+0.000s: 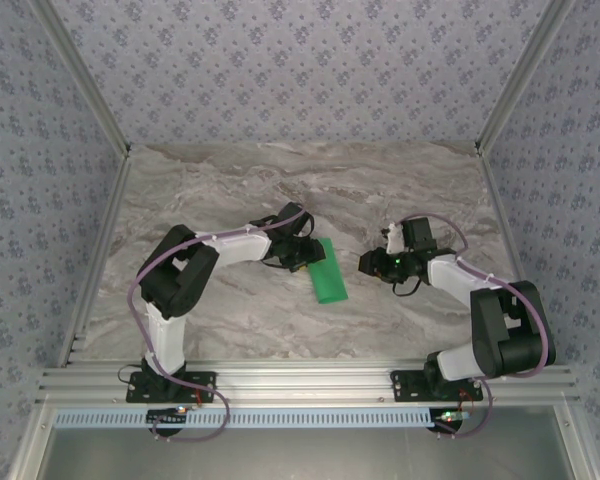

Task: Fold a paper plane with a square sheet of paper (fold left side to right side)
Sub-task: First fold in half a square sheet of paper at the center of the table, then hold the square sheet of paper at the center of the table.

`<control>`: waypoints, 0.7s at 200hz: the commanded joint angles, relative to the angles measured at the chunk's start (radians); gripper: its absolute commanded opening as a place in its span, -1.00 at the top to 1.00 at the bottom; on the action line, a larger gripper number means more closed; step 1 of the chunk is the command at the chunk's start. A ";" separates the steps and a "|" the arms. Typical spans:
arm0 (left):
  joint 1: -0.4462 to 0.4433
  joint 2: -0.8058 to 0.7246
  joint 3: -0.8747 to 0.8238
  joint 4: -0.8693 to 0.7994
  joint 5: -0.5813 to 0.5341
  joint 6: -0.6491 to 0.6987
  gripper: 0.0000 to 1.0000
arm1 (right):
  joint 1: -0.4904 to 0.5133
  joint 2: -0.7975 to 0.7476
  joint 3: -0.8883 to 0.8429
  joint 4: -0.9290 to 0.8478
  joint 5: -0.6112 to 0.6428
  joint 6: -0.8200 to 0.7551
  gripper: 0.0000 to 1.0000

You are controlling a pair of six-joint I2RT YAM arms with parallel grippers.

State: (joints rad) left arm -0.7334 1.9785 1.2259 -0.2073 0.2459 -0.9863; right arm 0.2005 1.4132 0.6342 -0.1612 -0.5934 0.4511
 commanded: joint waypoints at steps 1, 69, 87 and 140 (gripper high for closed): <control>0.002 0.105 -0.049 -0.070 -0.124 -0.050 0.06 | 0.012 -0.016 -0.002 -0.003 -0.033 -0.014 0.34; 0.001 0.112 -0.049 -0.097 -0.141 -0.055 0.04 | 0.044 0.008 0.005 0.007 -0.024 -0.007 0.35; -0.001 0.113 -0.049 -0.105 -0.149 -0.056 0.04 | 0.048 0.012 0.007 0.010 -0.022 -0.005 0.35; -0.007 0.132 -0.032 -0.122 -0.153 -0.061 0.02 | 0.069 0.024 0.010 0.023 -0.021 0.006 0.35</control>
State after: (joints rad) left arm -0.7399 1.9812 1.2312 -0.2146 0.2302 -0.9928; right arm 0.2558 1.4235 0.6342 -0.1493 -0.6090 0.4519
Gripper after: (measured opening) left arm 0.486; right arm 0.326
